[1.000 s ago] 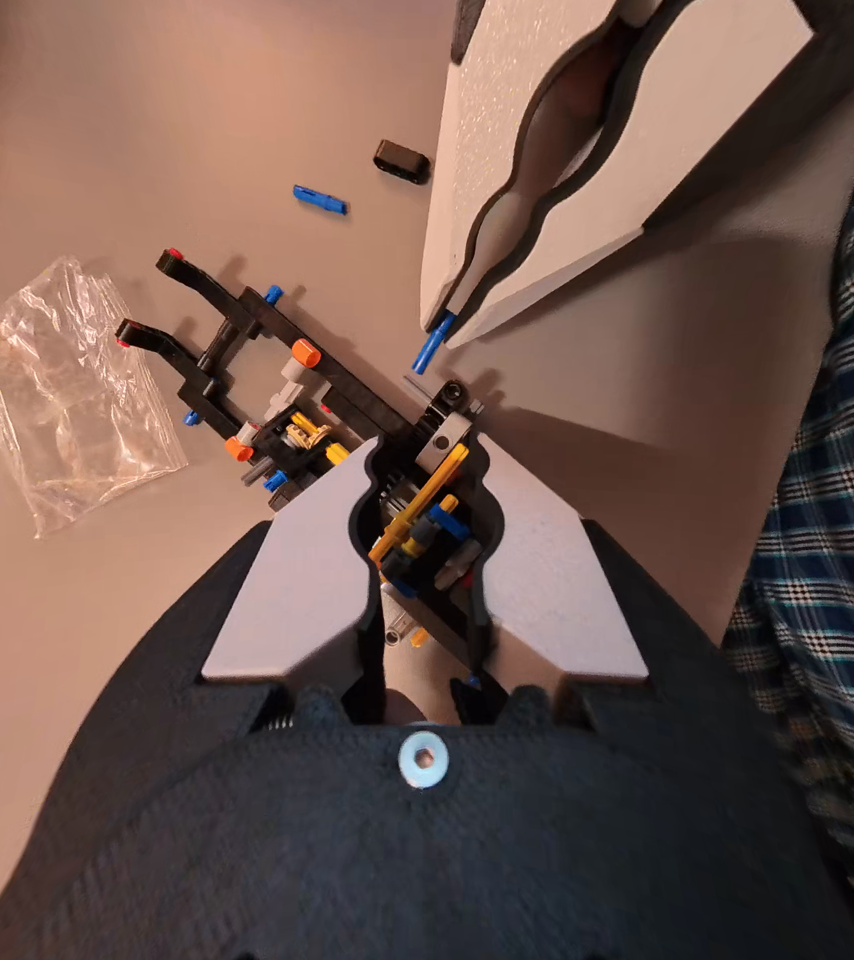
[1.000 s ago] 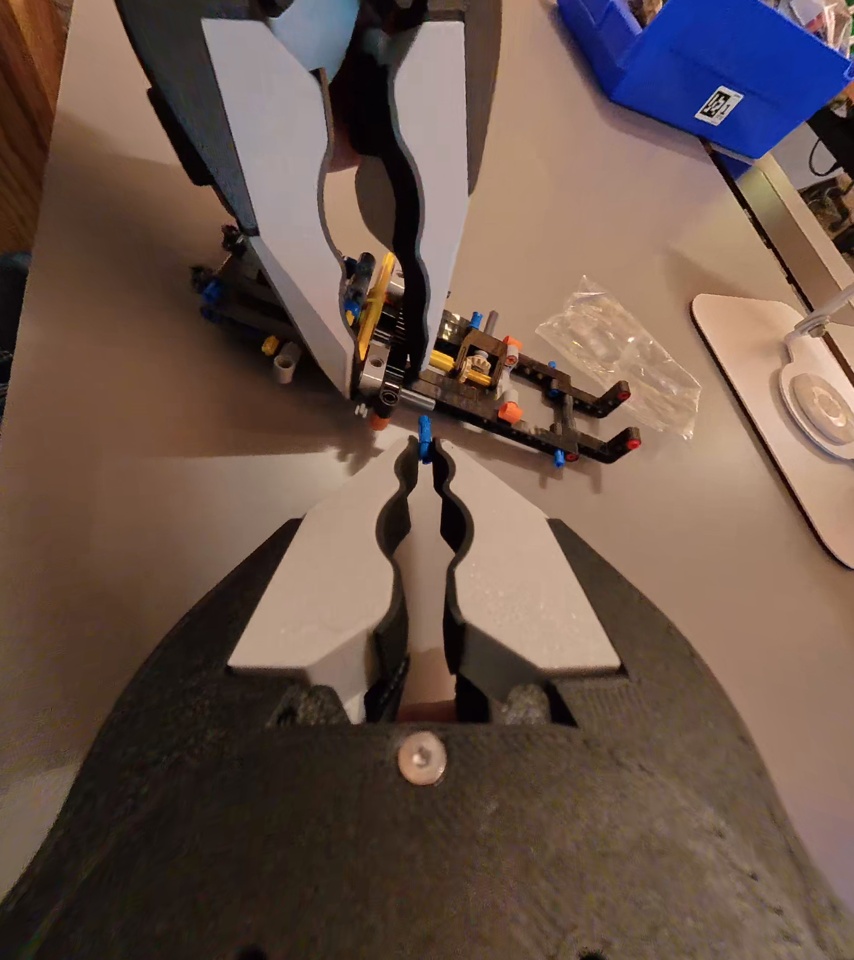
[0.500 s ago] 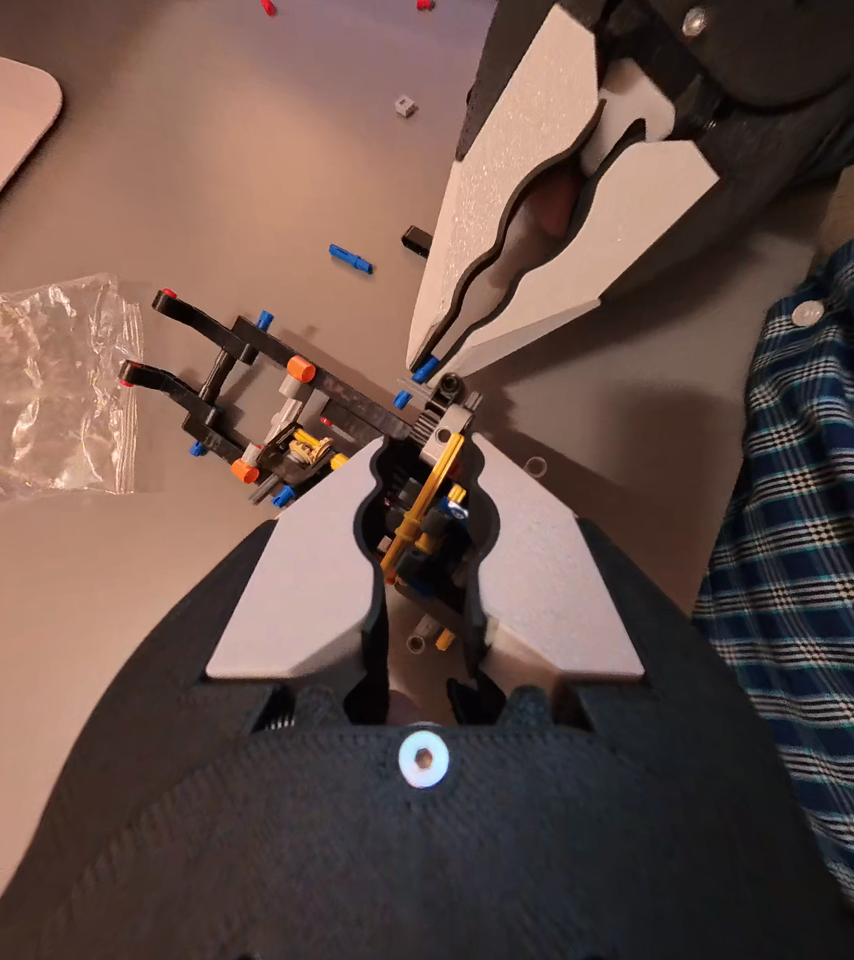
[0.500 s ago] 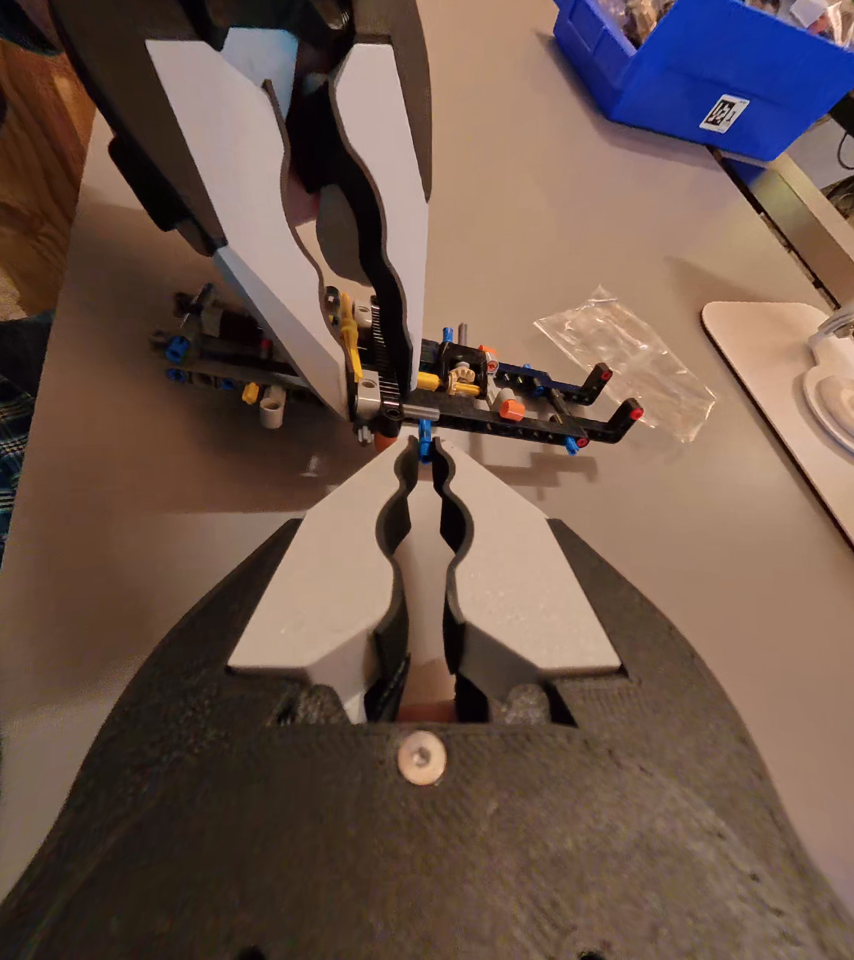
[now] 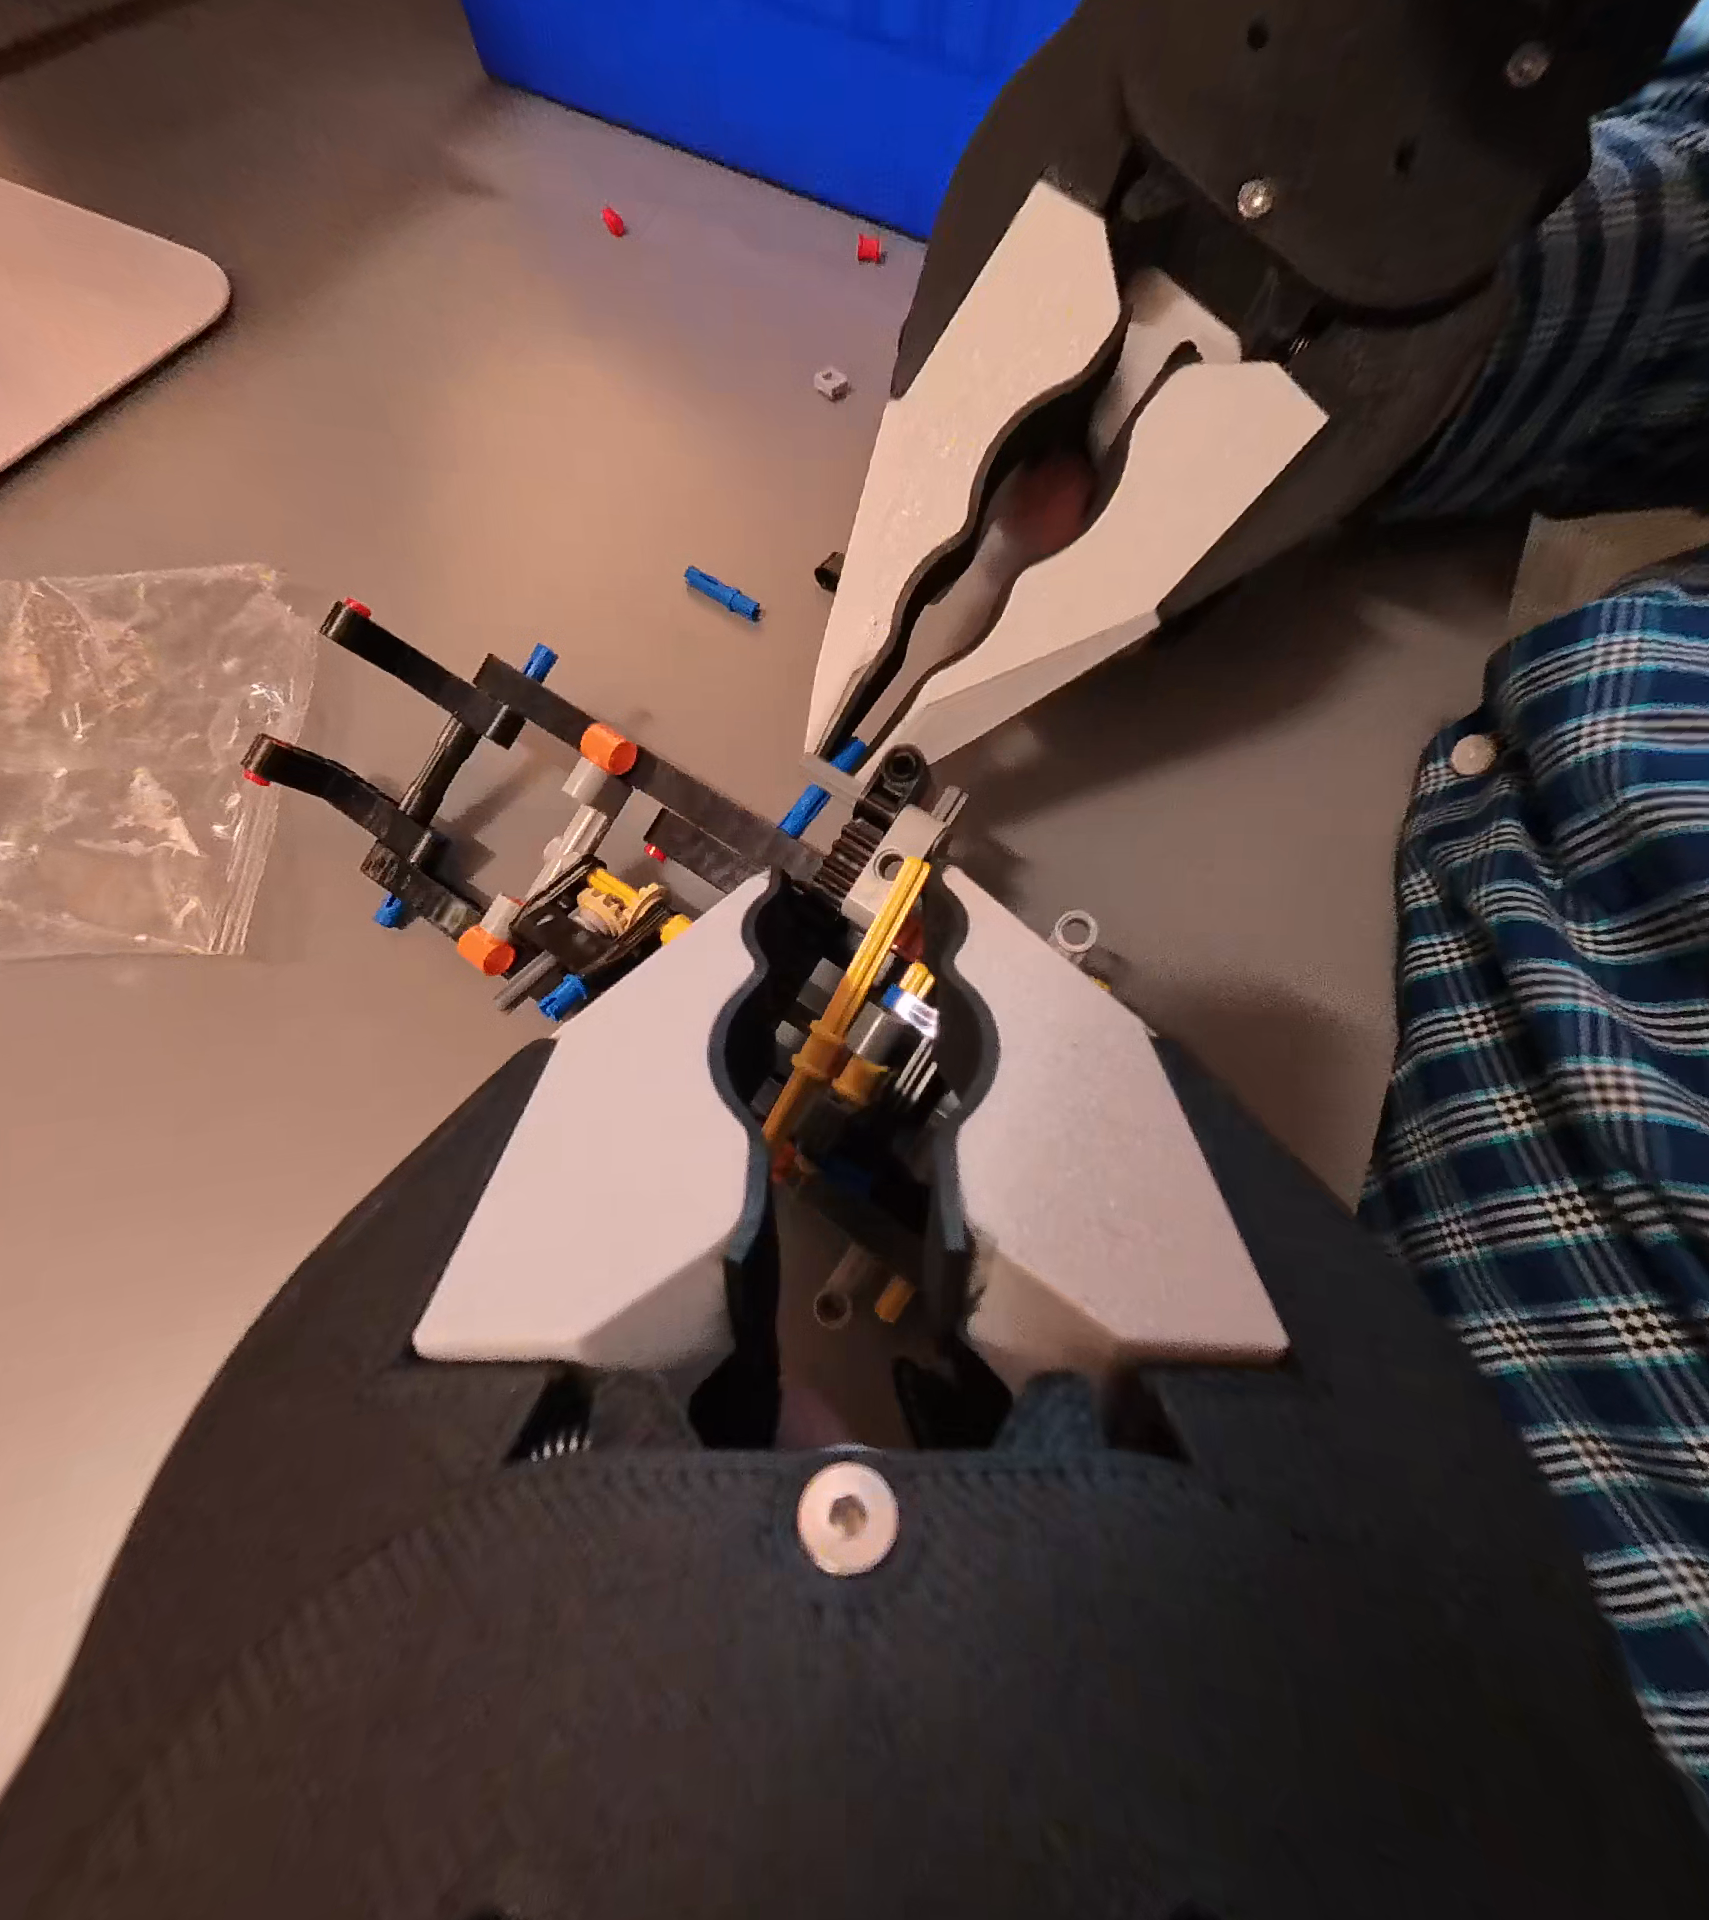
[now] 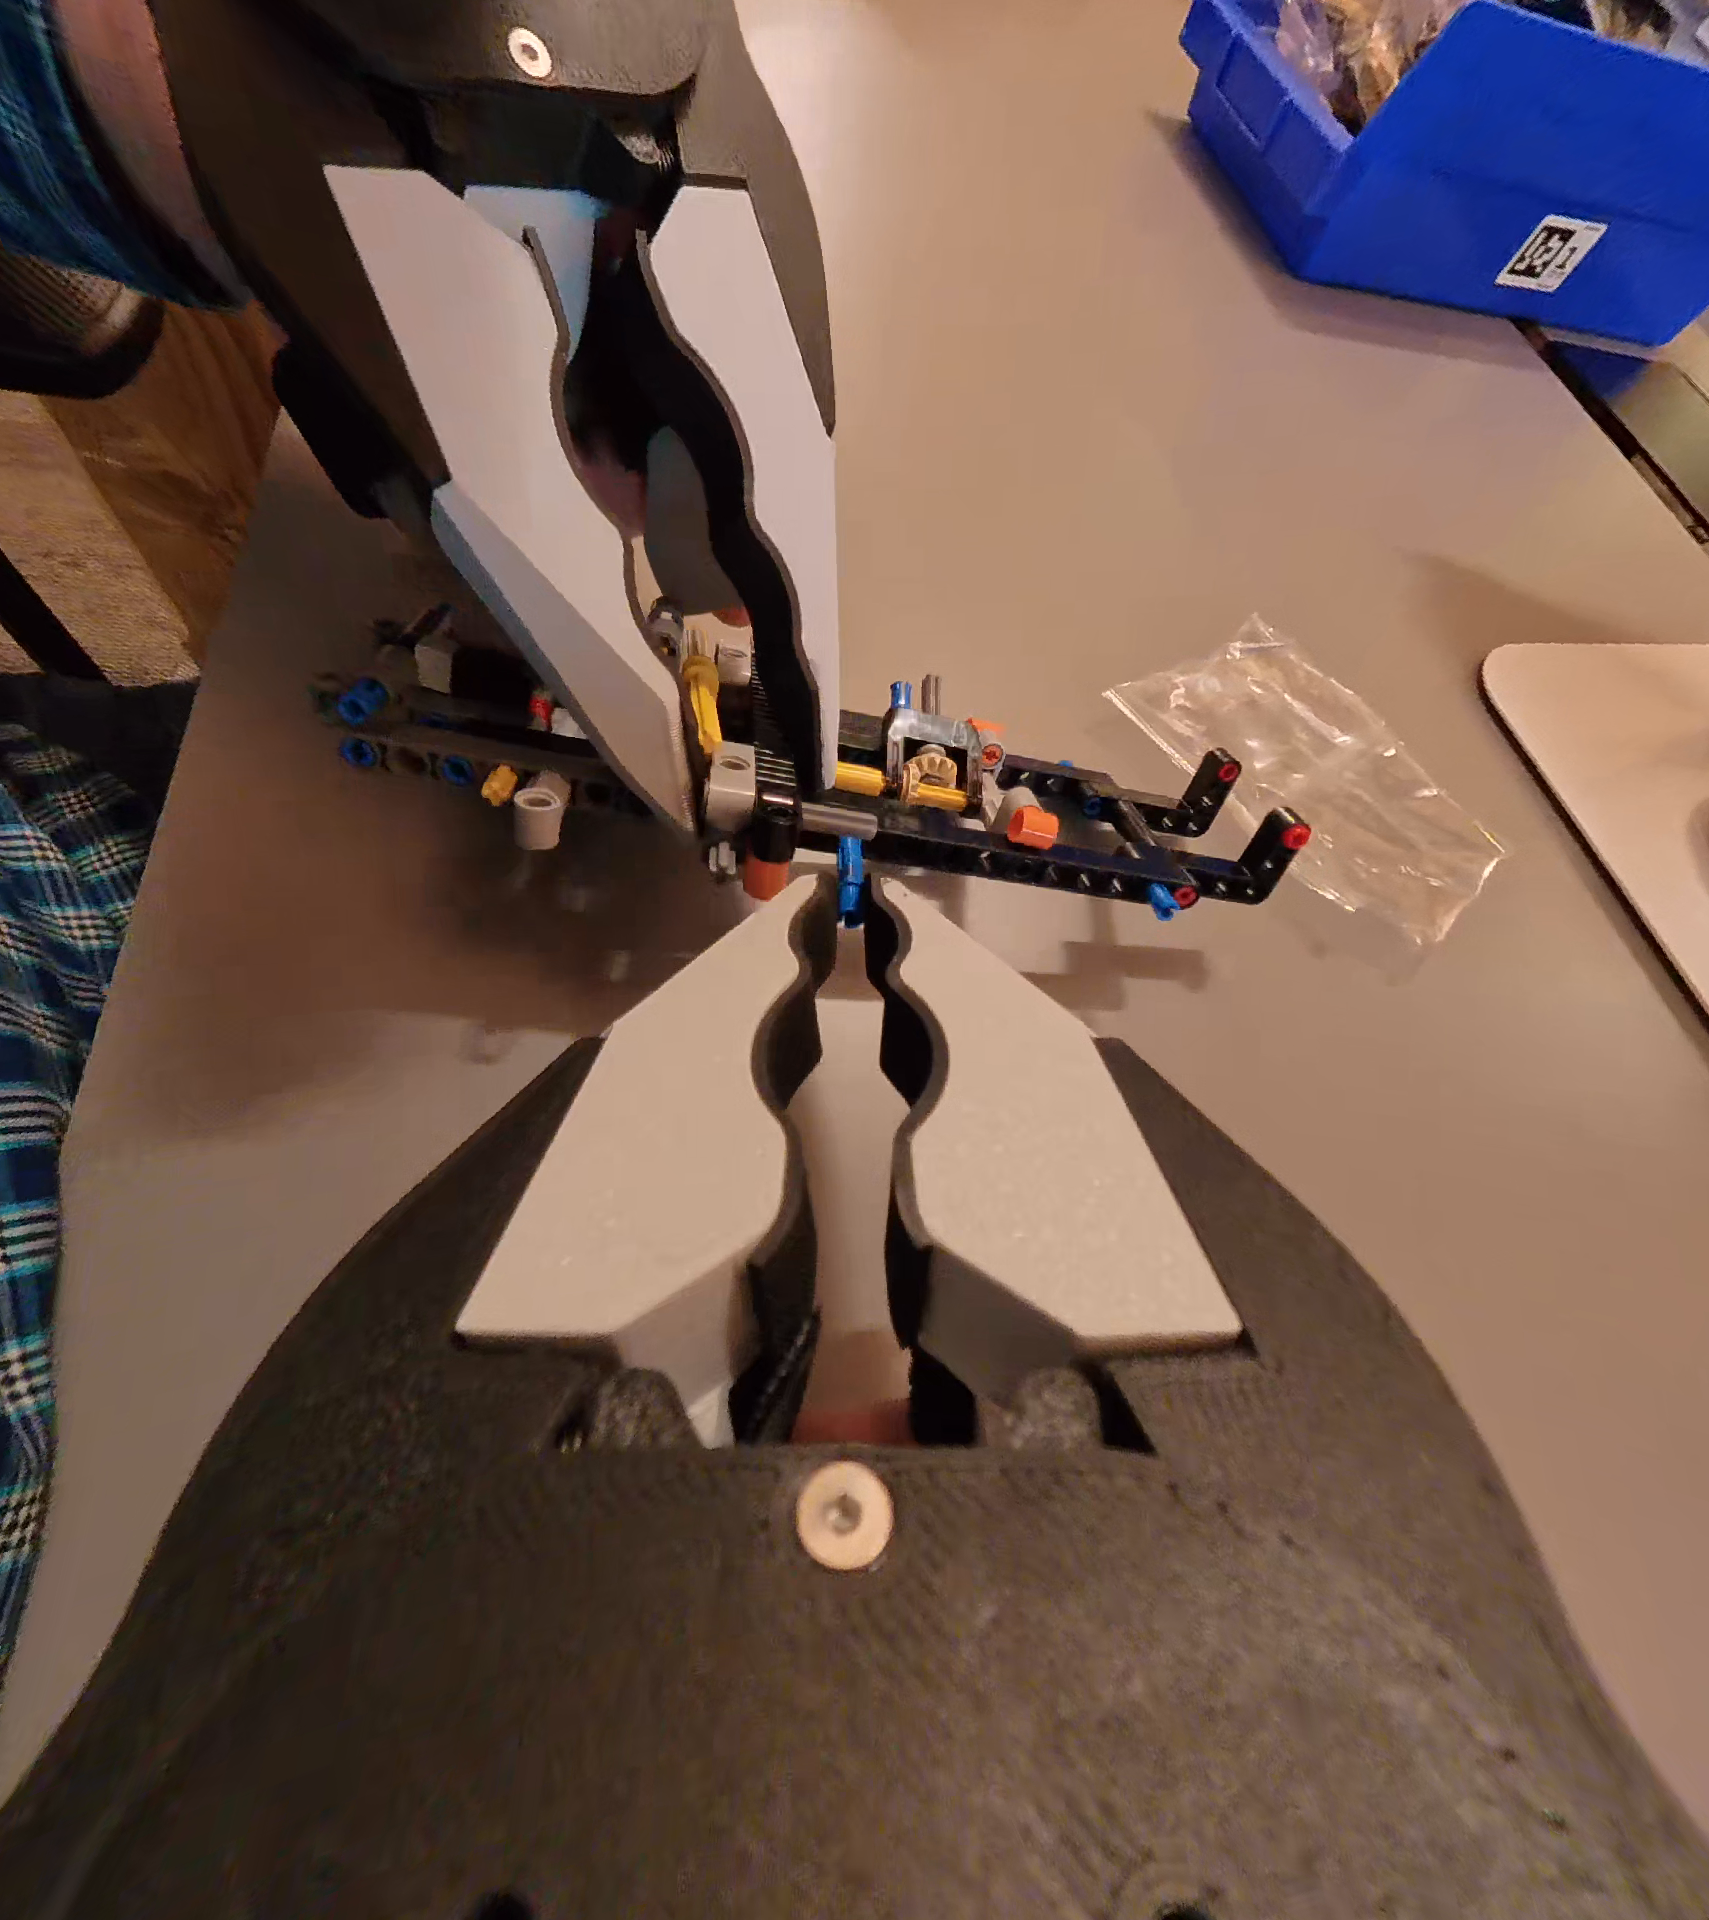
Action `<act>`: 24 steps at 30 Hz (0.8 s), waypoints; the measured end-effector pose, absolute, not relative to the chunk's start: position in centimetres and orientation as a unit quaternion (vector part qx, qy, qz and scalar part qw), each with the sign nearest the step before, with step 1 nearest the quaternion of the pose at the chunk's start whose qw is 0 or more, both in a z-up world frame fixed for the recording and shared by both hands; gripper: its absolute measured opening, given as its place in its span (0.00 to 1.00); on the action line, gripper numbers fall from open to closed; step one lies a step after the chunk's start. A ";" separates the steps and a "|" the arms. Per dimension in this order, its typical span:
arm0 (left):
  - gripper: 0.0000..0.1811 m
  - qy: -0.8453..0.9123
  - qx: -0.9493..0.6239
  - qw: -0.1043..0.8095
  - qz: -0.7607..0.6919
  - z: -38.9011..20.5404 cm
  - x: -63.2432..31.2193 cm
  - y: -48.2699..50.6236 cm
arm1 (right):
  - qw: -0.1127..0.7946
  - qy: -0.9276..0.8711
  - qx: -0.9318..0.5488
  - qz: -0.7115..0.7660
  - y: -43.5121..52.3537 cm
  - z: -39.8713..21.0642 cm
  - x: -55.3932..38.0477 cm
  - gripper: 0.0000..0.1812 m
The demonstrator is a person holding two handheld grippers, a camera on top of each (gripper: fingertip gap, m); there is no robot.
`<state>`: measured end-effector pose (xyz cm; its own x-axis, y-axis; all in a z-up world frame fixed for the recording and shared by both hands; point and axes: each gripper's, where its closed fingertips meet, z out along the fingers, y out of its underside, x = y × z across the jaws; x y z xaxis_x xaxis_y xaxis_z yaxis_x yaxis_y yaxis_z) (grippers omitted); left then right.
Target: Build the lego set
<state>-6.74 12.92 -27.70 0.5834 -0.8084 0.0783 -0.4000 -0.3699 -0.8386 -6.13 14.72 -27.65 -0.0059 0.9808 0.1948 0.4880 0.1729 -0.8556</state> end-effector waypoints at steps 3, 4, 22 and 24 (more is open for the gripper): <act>0.12 0.370 -0.785 0.419 -0.268 -27.5 -6.8 12.8 | 0.410 -0.655 -0.558 0.302 14.6 -27.5 -6.3 0.01; 0.12 0.370 -0.782 0.421 -0.273 -27.5 -6.9 12.8 | 0.411 -0.660 -0.552 0.301 14.5 -27.5 -6.4 0.01; 0.12 0.379 -0.785 0.399 -0.286 -27.8 -7.4 12.2 | 0.382 -0.724 -0.506 0.272 14.3 -28.0 -7.1 0.01; 0.11 0.382 -0.786 0.393 -0.285 -27.9 -7.3 12.1 | 0.375 -0.720 -0.512 0.281 14.3 -28.2 -7.1 0.01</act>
